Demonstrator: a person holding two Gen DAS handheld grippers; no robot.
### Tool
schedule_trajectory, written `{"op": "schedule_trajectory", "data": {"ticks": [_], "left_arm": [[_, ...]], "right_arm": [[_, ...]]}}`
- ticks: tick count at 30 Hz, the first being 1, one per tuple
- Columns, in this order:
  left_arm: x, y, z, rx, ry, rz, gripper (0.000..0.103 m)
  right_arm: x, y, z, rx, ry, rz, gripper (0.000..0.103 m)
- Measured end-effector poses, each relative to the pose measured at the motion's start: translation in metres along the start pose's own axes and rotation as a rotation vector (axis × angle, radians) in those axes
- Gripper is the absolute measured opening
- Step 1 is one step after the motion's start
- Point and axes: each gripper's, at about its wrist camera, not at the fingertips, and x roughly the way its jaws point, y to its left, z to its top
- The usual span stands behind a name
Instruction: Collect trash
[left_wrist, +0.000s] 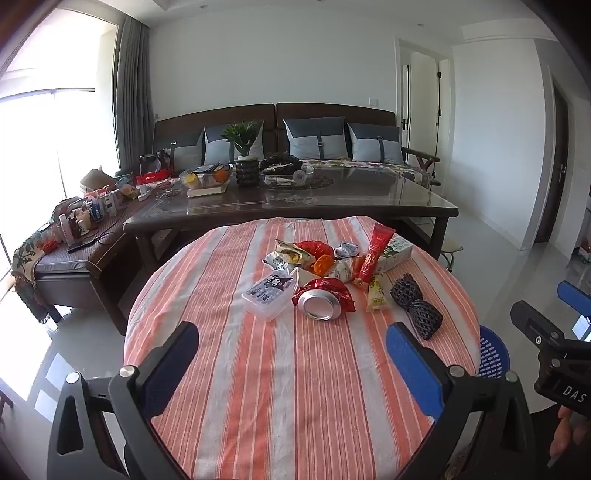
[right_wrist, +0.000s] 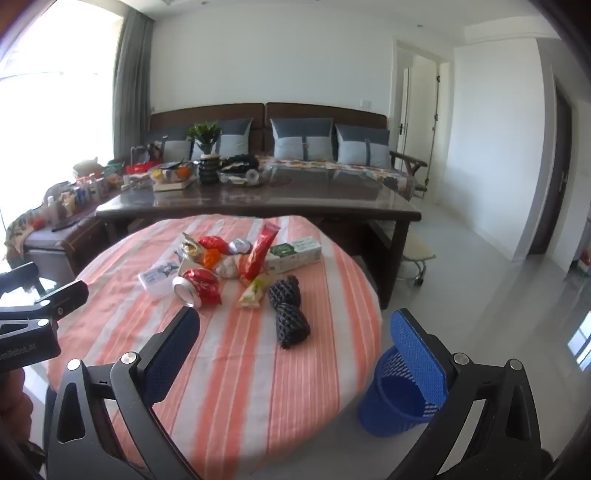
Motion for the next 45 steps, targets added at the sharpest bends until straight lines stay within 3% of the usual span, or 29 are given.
{"op": "schedule_trajectory", "data": {"ticks": [45], "left_arm": [[0.0027,-0.0057,-0.0035,0.001,0.007,0.0,0.103]], "right_arm": [[-0.0003,-0.003,0.0016,0.001,0.007,-0.004,0.103]]}}
